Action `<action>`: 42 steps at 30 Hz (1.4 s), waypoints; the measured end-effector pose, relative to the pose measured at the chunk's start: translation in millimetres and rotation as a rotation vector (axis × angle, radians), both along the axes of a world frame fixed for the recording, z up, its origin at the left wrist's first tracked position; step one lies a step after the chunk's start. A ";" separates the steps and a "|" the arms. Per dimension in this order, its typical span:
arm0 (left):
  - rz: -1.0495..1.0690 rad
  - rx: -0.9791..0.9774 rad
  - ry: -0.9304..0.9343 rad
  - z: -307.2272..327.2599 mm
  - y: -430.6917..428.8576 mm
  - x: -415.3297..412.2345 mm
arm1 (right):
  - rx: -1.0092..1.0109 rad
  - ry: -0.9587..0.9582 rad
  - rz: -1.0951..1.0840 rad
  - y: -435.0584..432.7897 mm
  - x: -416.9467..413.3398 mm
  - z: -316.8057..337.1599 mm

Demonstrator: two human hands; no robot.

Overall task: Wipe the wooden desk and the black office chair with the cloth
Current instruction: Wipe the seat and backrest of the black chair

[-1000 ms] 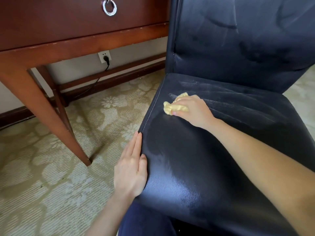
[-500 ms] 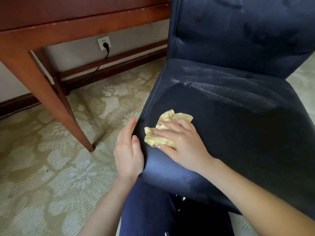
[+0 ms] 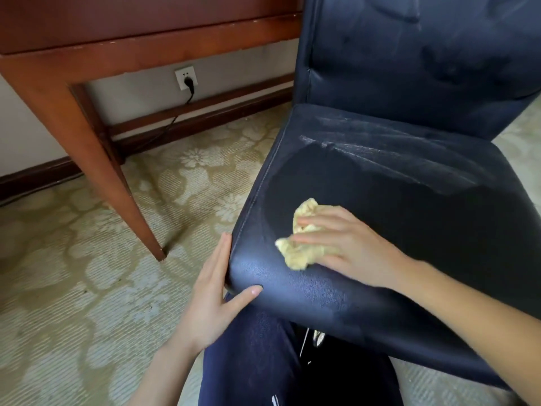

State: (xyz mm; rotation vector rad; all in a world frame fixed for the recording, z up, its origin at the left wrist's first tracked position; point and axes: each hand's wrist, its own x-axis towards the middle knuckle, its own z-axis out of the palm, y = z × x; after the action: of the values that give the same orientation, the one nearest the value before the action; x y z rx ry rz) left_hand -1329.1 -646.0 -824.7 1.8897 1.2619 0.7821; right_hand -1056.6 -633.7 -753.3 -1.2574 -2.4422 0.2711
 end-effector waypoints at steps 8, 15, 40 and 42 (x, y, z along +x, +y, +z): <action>-0.089 0.079 0.287 9.2 13.8 -18.1 | -0.170 0.049 -0.499 125.9 -29.9 18.7; -0.028 0.108 0.315 16.2 12.2 -13.9 | -0.081 -0.082 -0.756 133.1 -90.7 10.0; -0.149 0.041 0.284 16.7 25.2 -29.3 | 0.345 -0.481 -0.015 -109.0 -4.4 -32.2; -0.167 0.027 0.269 18.5 27.6 -29.4 | 0.337 -0.464 0.028 -99.3 -6.6 -28.7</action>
State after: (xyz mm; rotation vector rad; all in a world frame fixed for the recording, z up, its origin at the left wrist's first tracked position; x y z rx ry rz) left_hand -1358.6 -618.4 -806.2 2.1445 1.2350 0.4708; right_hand -1063.2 -732.9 -782.0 -1.2369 -2.7270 -0.4602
